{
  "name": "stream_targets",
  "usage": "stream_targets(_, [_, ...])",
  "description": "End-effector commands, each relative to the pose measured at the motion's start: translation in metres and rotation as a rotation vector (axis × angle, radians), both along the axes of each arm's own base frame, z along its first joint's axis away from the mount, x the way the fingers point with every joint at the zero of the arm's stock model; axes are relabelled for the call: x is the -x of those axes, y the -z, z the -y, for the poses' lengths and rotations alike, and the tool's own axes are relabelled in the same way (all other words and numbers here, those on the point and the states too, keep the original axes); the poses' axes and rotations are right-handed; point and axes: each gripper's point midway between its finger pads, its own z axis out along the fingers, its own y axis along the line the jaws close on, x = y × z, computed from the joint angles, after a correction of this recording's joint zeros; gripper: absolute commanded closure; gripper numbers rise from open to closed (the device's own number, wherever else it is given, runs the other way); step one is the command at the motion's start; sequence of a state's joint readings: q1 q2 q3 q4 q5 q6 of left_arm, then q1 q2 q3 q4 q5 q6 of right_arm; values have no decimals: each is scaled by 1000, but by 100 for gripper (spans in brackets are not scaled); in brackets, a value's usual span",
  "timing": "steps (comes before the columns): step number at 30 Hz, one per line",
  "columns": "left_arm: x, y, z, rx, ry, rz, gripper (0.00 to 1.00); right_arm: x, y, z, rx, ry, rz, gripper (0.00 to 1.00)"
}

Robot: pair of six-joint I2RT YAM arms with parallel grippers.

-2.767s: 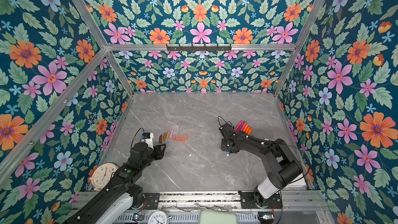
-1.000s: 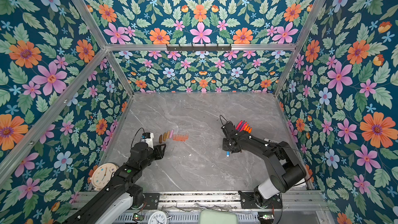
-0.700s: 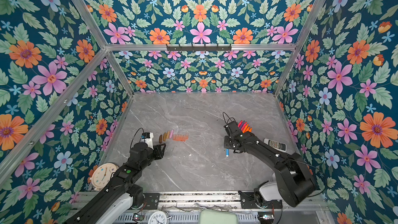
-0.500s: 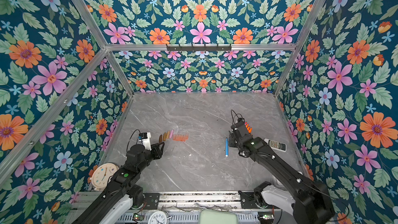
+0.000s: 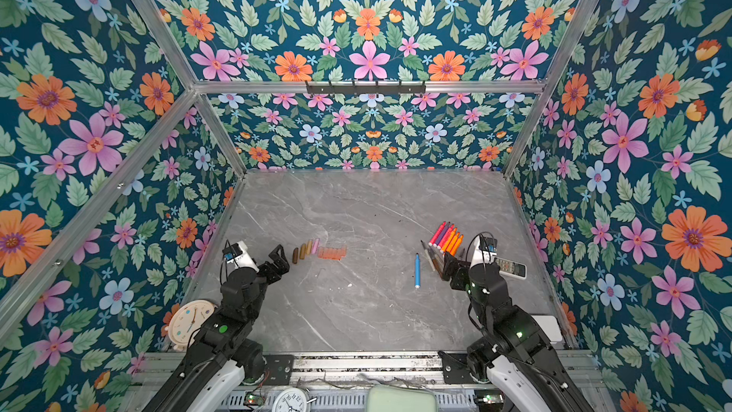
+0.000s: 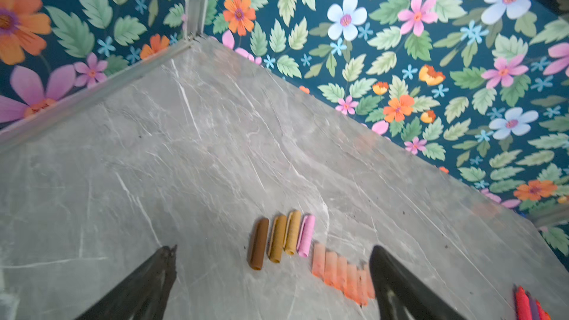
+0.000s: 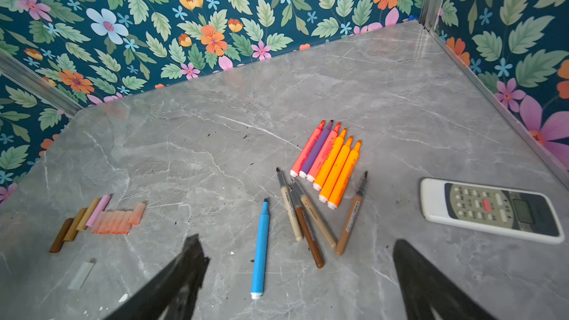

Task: Remove pen caps from pens
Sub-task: Reset both arms

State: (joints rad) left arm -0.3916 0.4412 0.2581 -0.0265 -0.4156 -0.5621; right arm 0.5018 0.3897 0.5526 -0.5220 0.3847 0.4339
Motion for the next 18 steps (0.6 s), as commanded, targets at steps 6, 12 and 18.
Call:
stream_targets(6, [7,-45,-35,-147,-180,263,1,-3,1,13,58,41,125,1])
stream_targets(12, [20,-36,-71,-200,-412,268,0,-2,3,10,105,-5,185,2])
stream_targets(18, [23,-25,-71,-326,-414,358,0,-8,9,1,161,-59,227,4])
